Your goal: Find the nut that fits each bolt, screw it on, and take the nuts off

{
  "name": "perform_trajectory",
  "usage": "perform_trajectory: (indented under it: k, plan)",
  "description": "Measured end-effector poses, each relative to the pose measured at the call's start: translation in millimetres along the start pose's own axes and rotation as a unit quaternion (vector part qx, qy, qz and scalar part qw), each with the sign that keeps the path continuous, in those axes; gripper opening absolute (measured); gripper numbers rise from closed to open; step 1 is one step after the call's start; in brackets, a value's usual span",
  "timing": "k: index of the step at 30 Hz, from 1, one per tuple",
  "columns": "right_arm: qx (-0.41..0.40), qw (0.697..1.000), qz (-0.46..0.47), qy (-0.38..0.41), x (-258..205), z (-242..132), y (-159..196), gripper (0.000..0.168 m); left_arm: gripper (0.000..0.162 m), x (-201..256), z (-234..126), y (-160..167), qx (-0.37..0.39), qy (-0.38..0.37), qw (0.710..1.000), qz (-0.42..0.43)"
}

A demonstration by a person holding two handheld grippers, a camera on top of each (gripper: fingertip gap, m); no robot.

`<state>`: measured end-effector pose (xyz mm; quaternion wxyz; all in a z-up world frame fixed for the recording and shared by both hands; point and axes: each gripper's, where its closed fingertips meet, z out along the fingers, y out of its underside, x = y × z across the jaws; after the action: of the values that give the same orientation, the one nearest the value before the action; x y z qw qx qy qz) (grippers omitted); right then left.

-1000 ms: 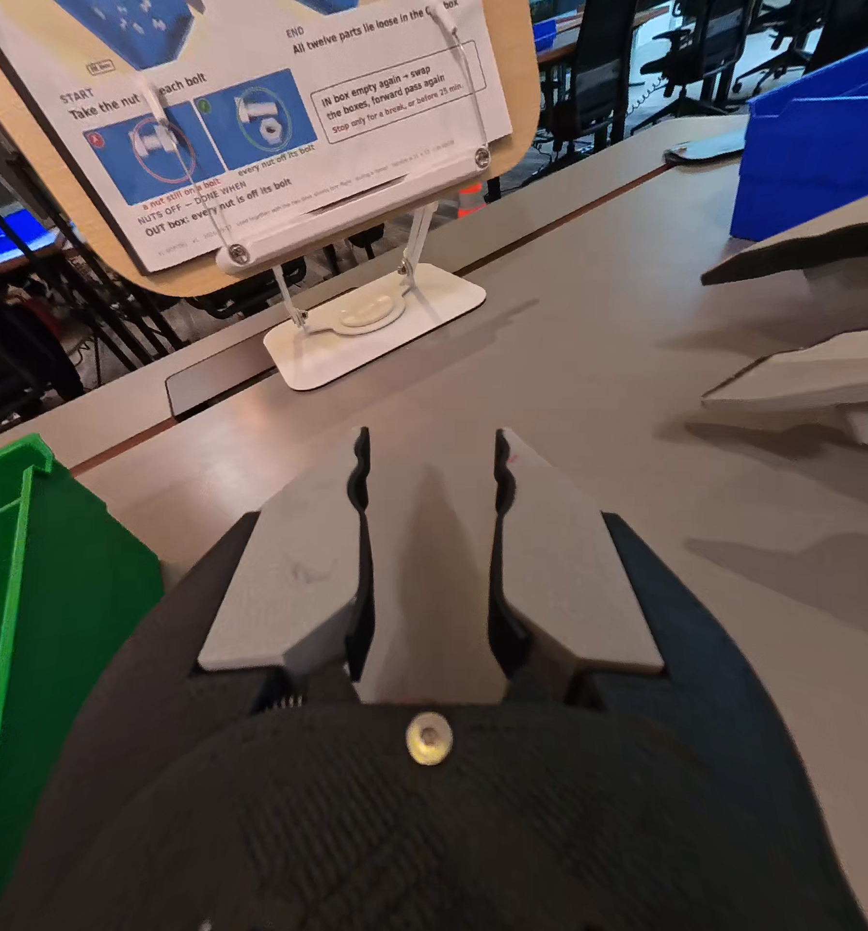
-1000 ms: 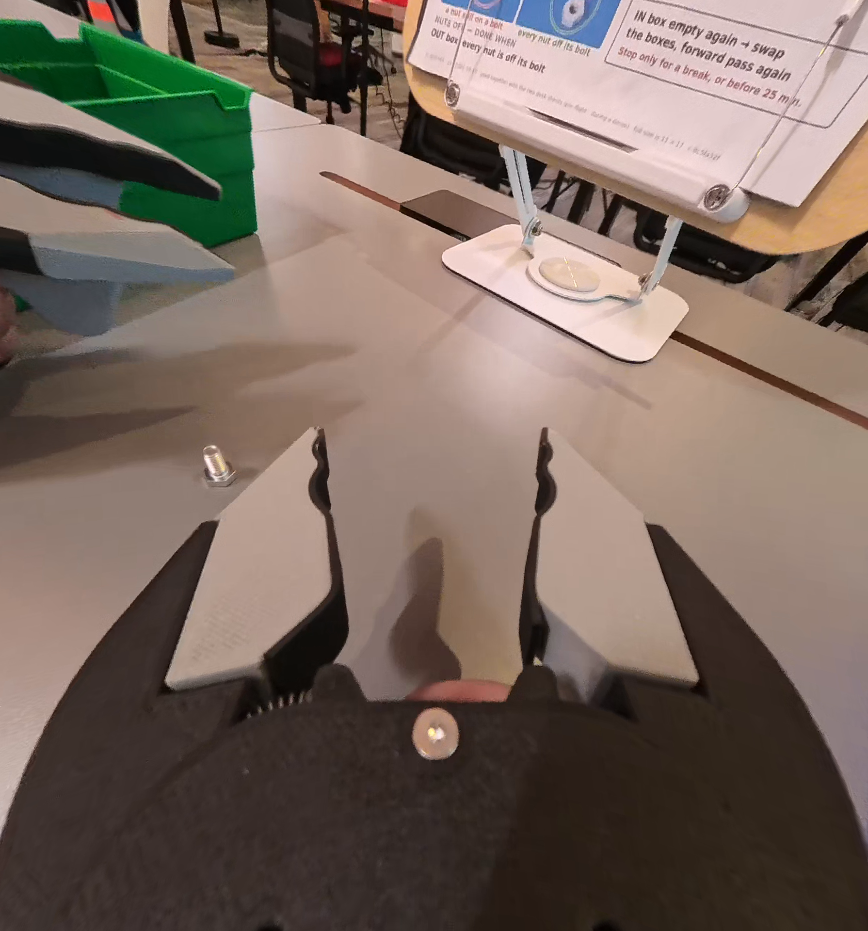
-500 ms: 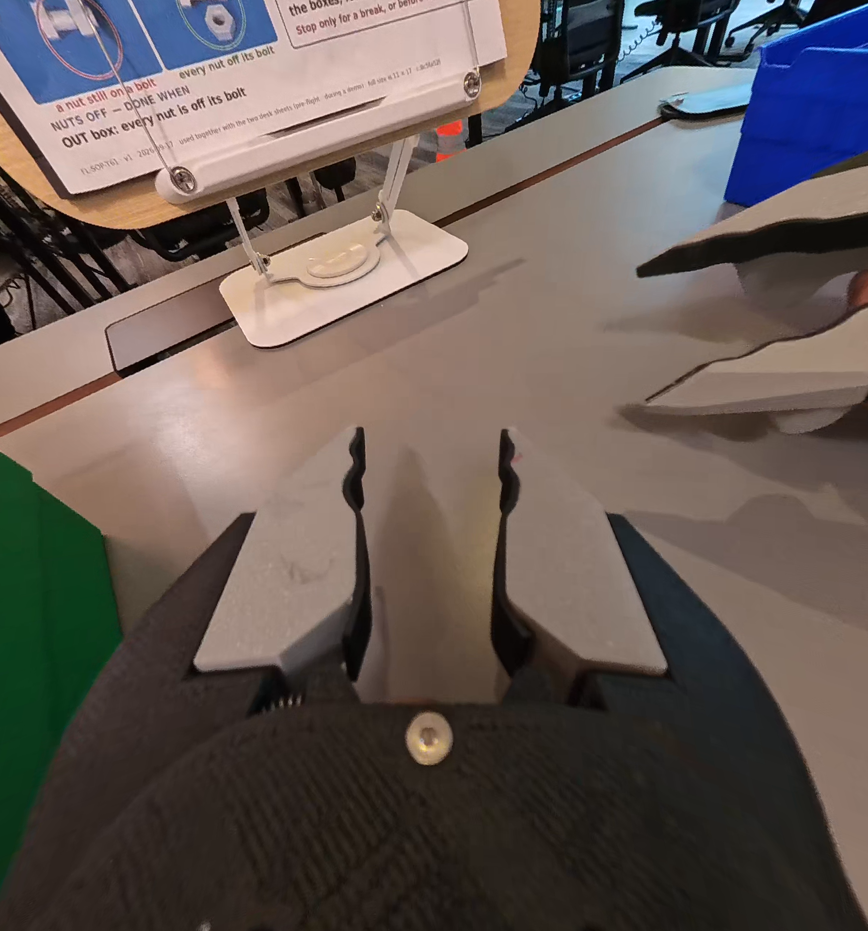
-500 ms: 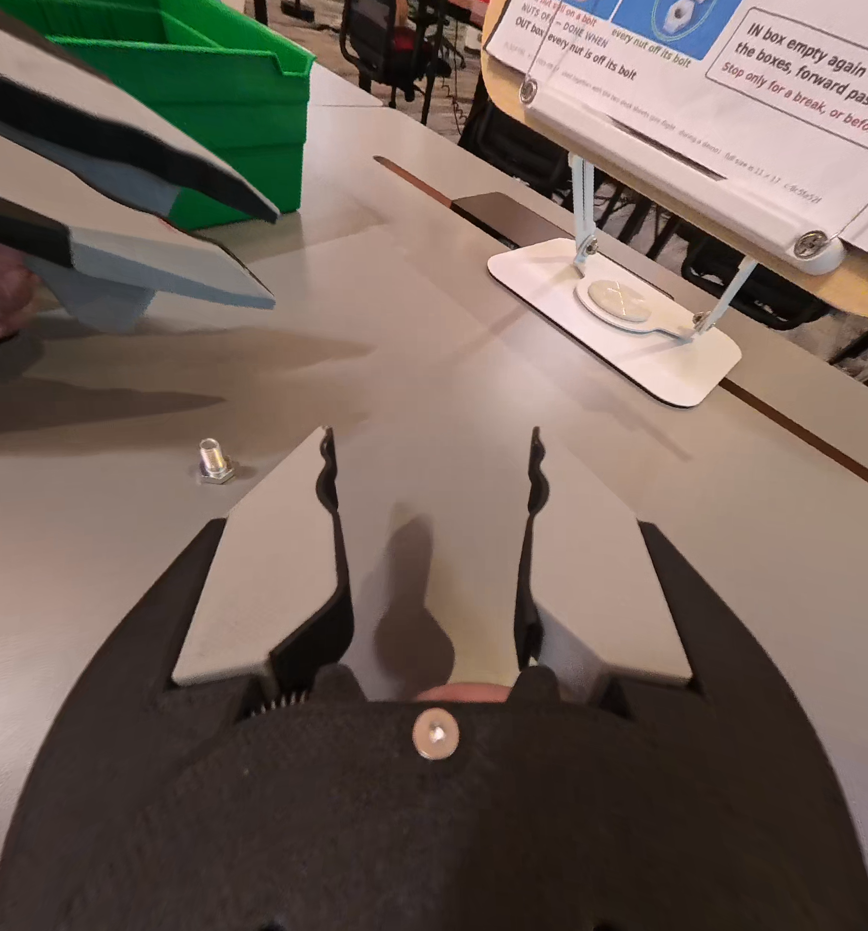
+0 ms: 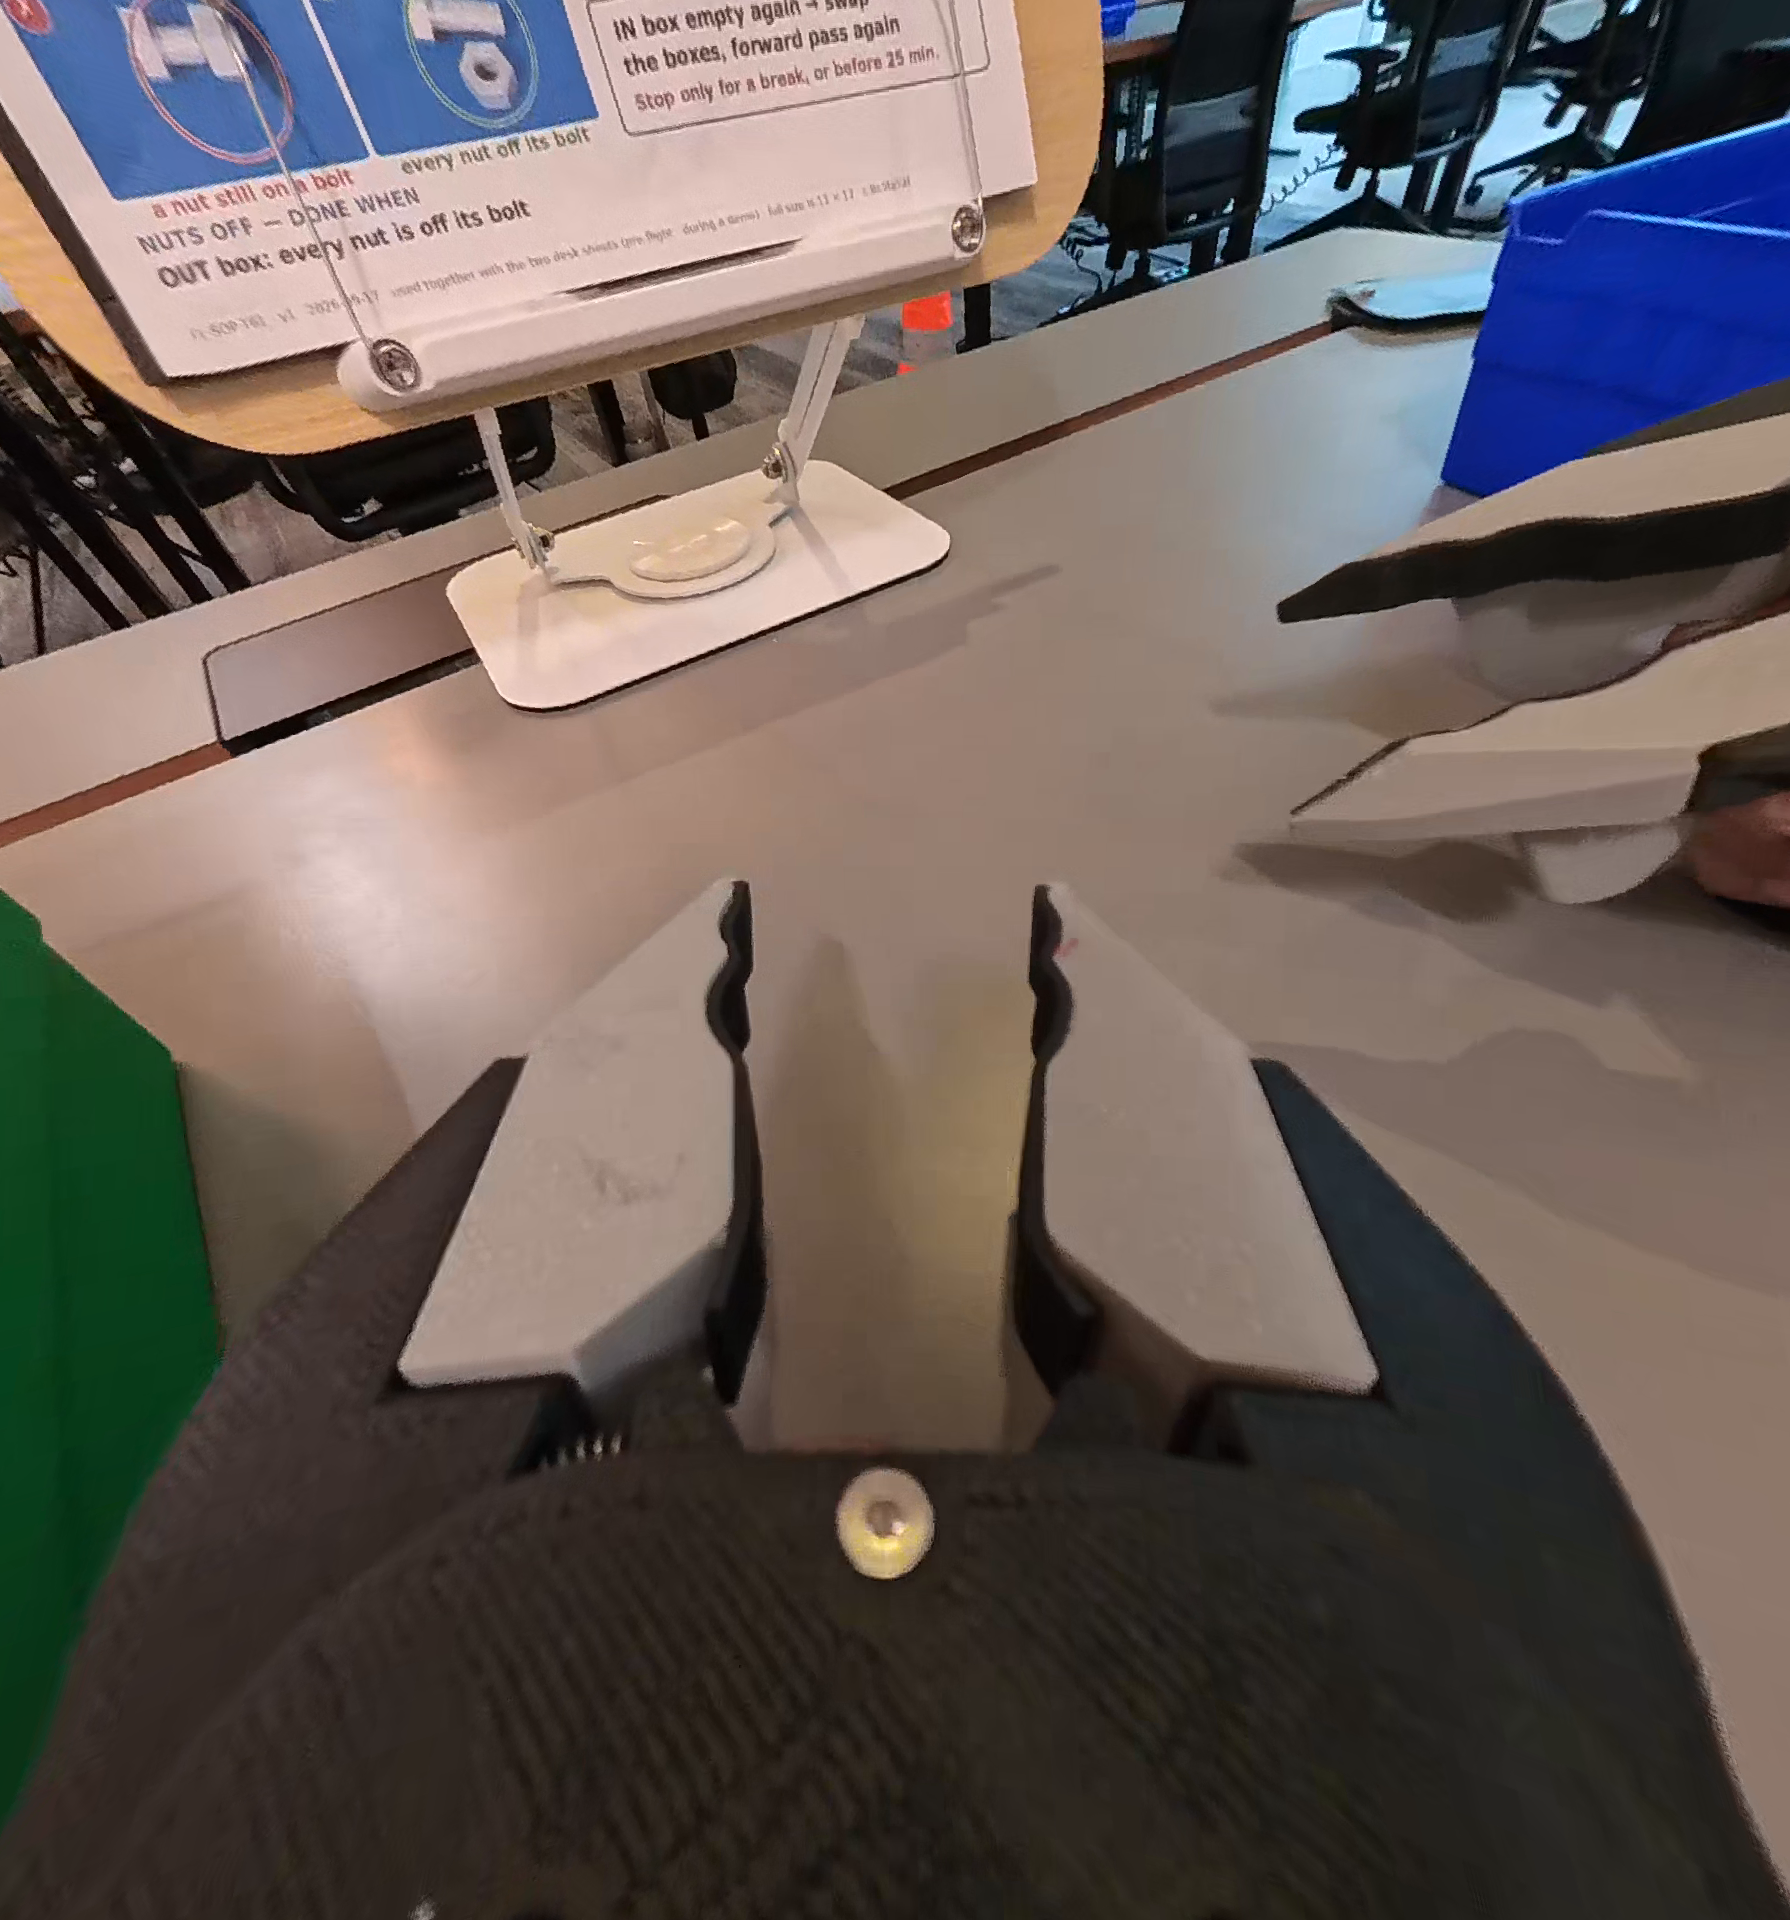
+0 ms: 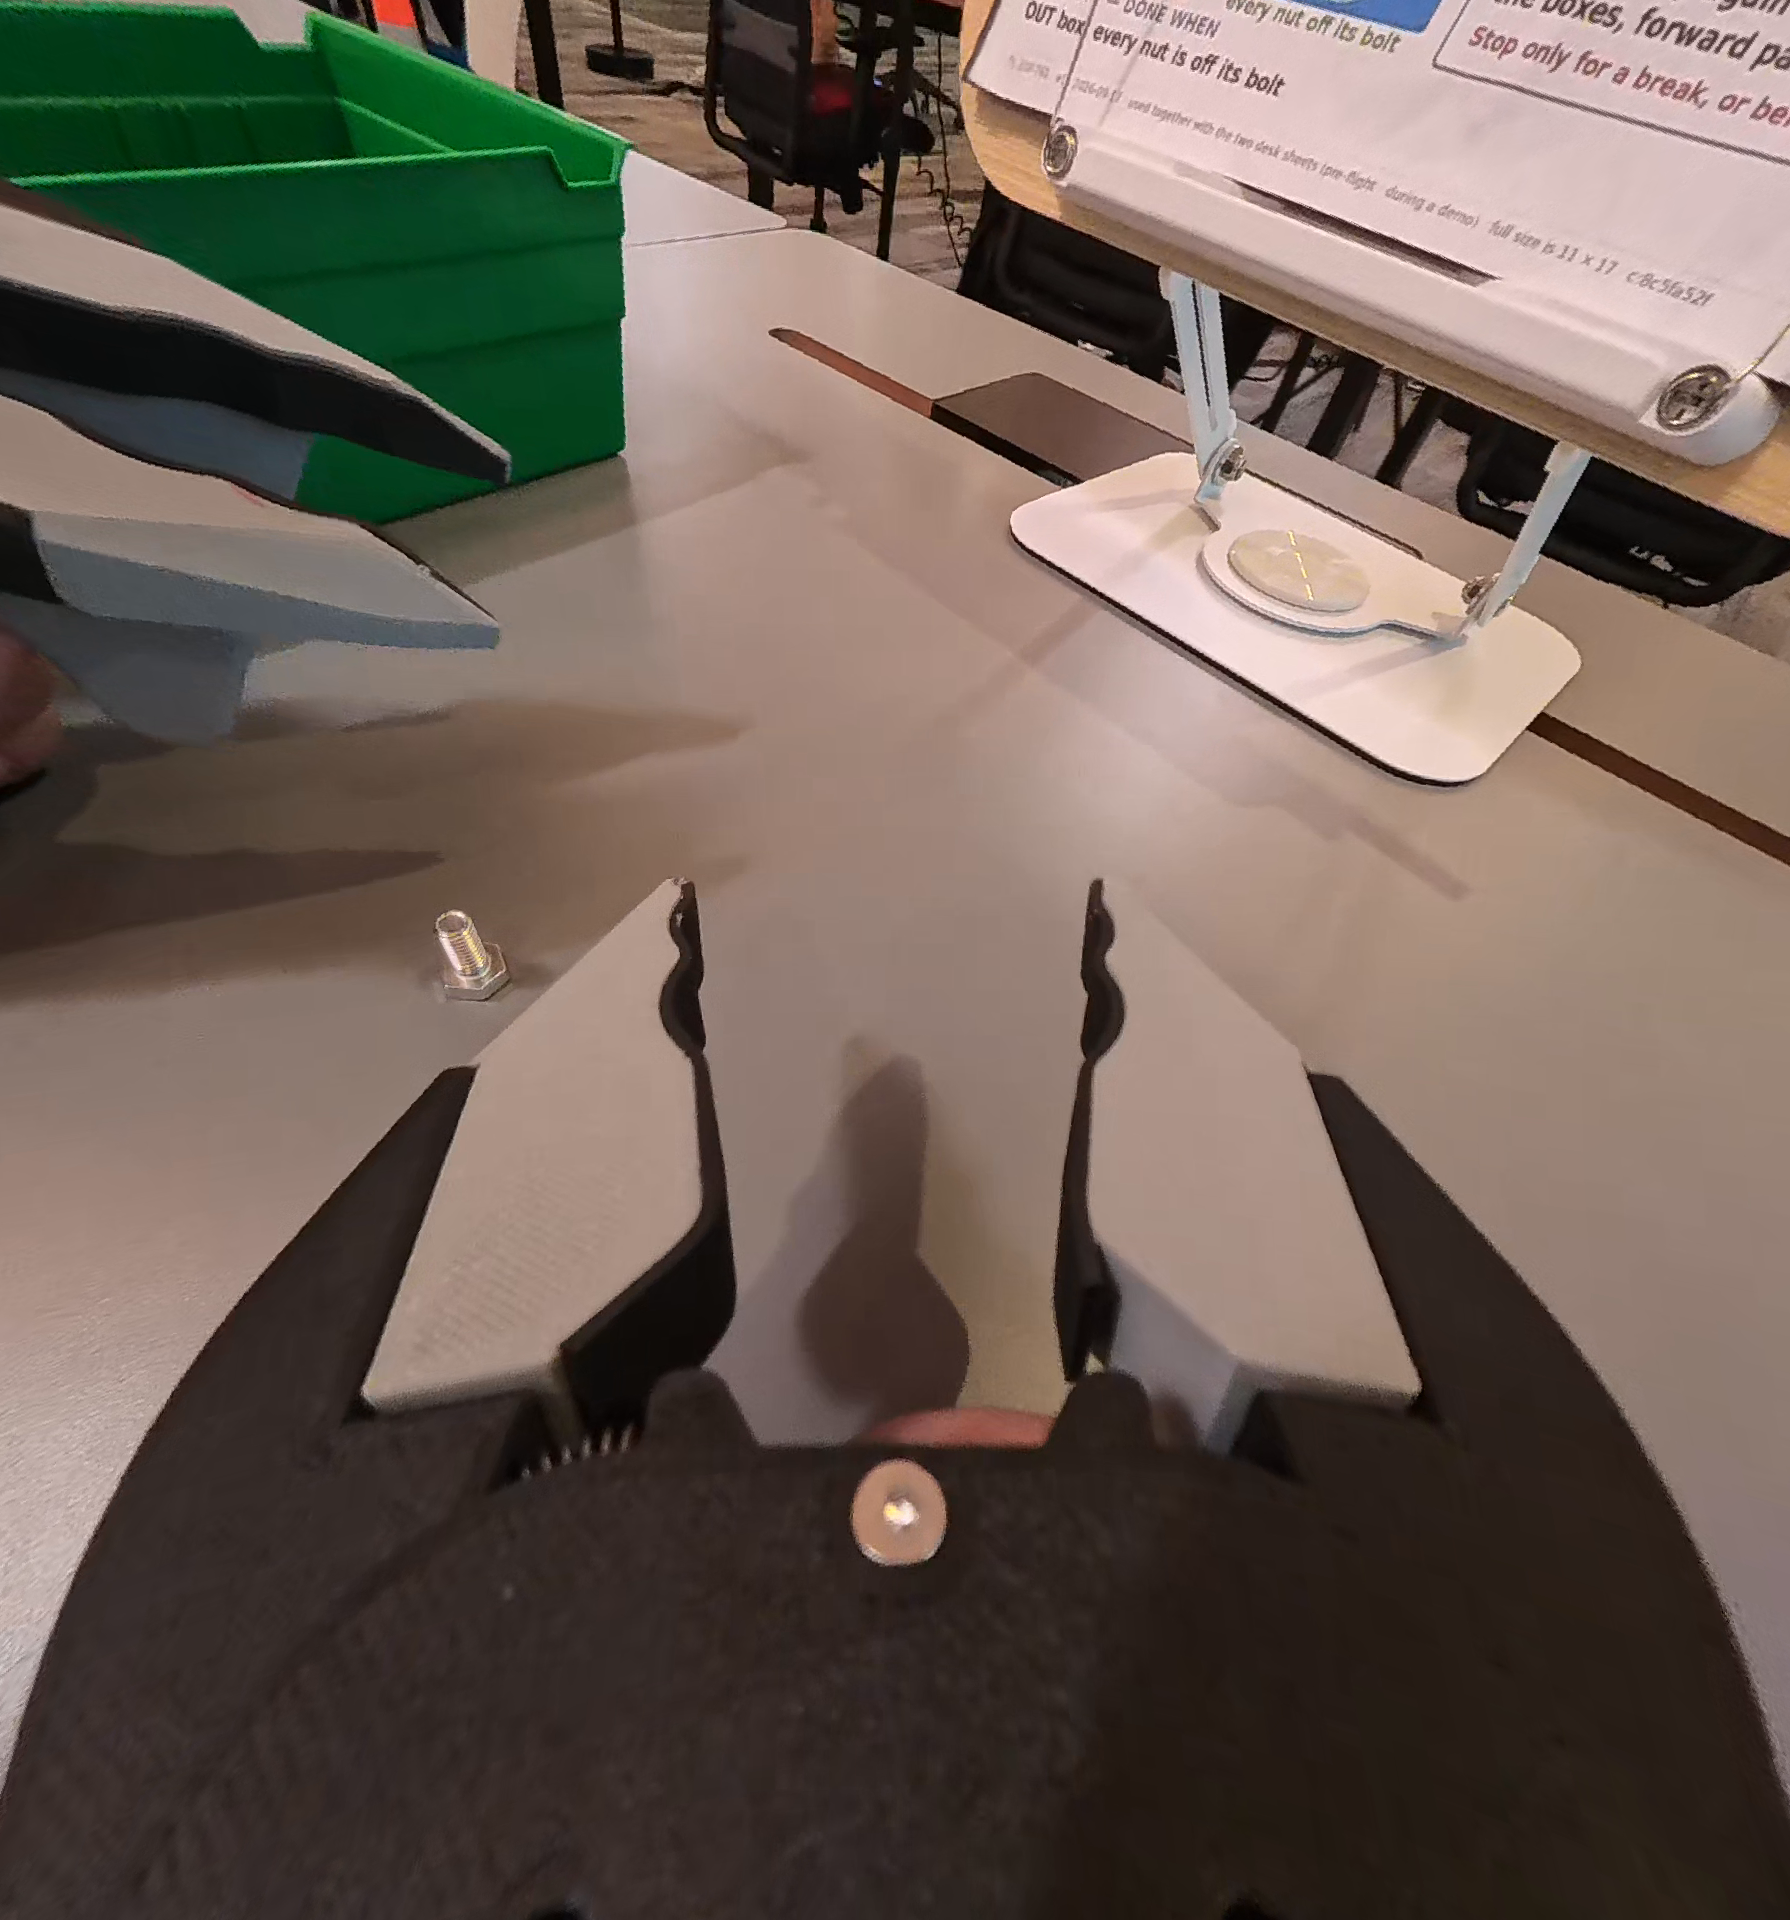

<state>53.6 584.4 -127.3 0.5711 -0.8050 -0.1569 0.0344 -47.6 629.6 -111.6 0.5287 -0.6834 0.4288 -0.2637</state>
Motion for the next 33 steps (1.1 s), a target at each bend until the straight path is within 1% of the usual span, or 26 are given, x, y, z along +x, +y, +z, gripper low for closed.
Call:
perform_trajectory:
  k: [4,6,10,12,16,20,23,27,30,33]
  plan:
    - [-0.006,1.0,0.003,-0.003,-0.1,1.5,1.8,0.071,0.053,2.0,-3.2,0.0,-0.001,-0.004,1.0,0.005]
    - [-0.007,1.0,0.002,-0.001,0.4,1.5,2.1,0.071,0.055,1.1,-8.2,-5.3,0.007,-0.011,1.0,0.005]
    - [-0.006,1.0,0.003,0.009,3.1,1.3,2.0,0.071,0.058,2.6,-34.0,-29.9,0.046,0.0,0.999,-0.023]
    - [-0.007,1.0,0.003,0.01,3.6,1.4,2.4,0.071,0.058,-4.2,-51.3,-38.9,0.045,-0.005,0.999,-0.019]
    - [-0.007,1.0,0.003,0.009,2.9,1.1,2.6,0.071,0.057,-36.9,-91.2,-53.3,0.023,-0.025,0.999,-0.017]
    - [-0.013,1.0,0.0,0.011,2.5,2.3,4.0,0.071,0.058,-86.4,-130.4,-57.6,-0.006,-0.039,0.999,-0.036]
    - [-0.014,1.0,-0.006,0.012,1.1,2.0,4.2,0.07,0.058,-124.9,-154.1,-45.1,-0.039,-0.053,0.997,-0.049]
    - [-0.023,0.999,-0.026,0.012,-4.1,2.9,6.4,0.07,0.058,-172.8,-175.5,-14.3,-0.106,-0.08,0.99,-0.055]
    - [-0.035,0.998,-0.046,0.015,-7.3,5.3,9.2,0.069,0.058,-200.1,-177.5,13.1,-0.153,-0.093,0.981,-0.078]
    - [-0.039,0.998,-0.046,0.02,-6.1,6.1,10.2,0.07,0.059,-211.0,-164.7,32.6,-0.178,-0.085,0.976,-0.092]
